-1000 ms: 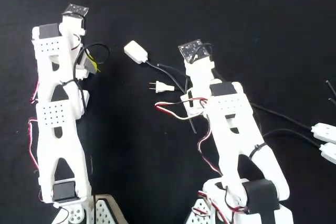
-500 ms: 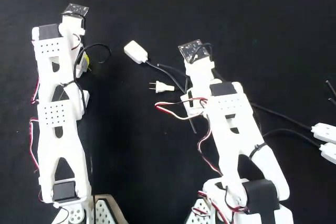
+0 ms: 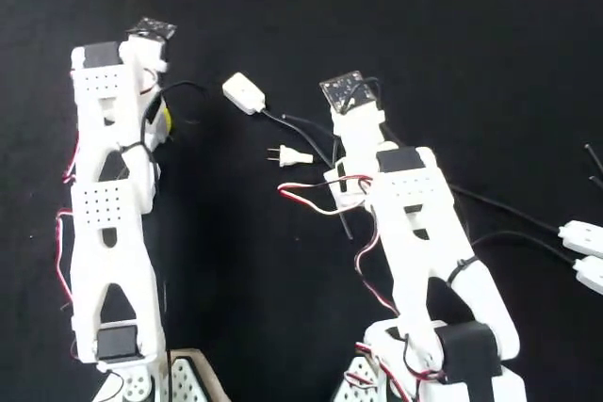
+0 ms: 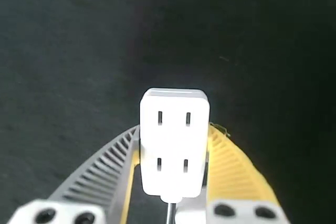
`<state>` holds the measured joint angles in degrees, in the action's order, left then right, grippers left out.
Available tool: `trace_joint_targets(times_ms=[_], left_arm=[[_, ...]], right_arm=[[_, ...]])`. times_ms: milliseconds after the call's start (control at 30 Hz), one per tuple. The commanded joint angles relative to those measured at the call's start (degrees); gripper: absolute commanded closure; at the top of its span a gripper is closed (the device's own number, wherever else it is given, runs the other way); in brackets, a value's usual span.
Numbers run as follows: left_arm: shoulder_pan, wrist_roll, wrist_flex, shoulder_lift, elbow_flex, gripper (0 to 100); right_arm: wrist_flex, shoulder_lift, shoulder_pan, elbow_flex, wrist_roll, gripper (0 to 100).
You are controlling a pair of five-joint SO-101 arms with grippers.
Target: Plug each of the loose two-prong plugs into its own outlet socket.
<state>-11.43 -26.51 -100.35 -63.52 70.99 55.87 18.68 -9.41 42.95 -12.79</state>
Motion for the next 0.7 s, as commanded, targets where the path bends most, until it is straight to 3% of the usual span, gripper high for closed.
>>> trace_joint_targets(times_ms=[0,100,267,500,667], left_arm=[[3.3,1.1,-0.7,17.7,-14.4,97],[5.9,1.2,-0.1,31.8,-29.8,97],[9.3,1.1,7.6,52.9,-57.7,97],[17.8,-2.6,32.3,85.3,-109.1,97],[23.3,-9.1,45.9,108.9,-137.2,97]], right_arm=[[0.1,0.0,0.8,-3.1,-0.2,98.6],[-0.9,-0.2,0.8,-2.8,-0.1,98.6],[-1.0,-0.2,0.8,-2.8,-0.1,98.6],[-0.5,0.2,3.9,-3.4,0.0,98.6],[2.2,0.2,9.2,-6.9,1.8,98.6]])
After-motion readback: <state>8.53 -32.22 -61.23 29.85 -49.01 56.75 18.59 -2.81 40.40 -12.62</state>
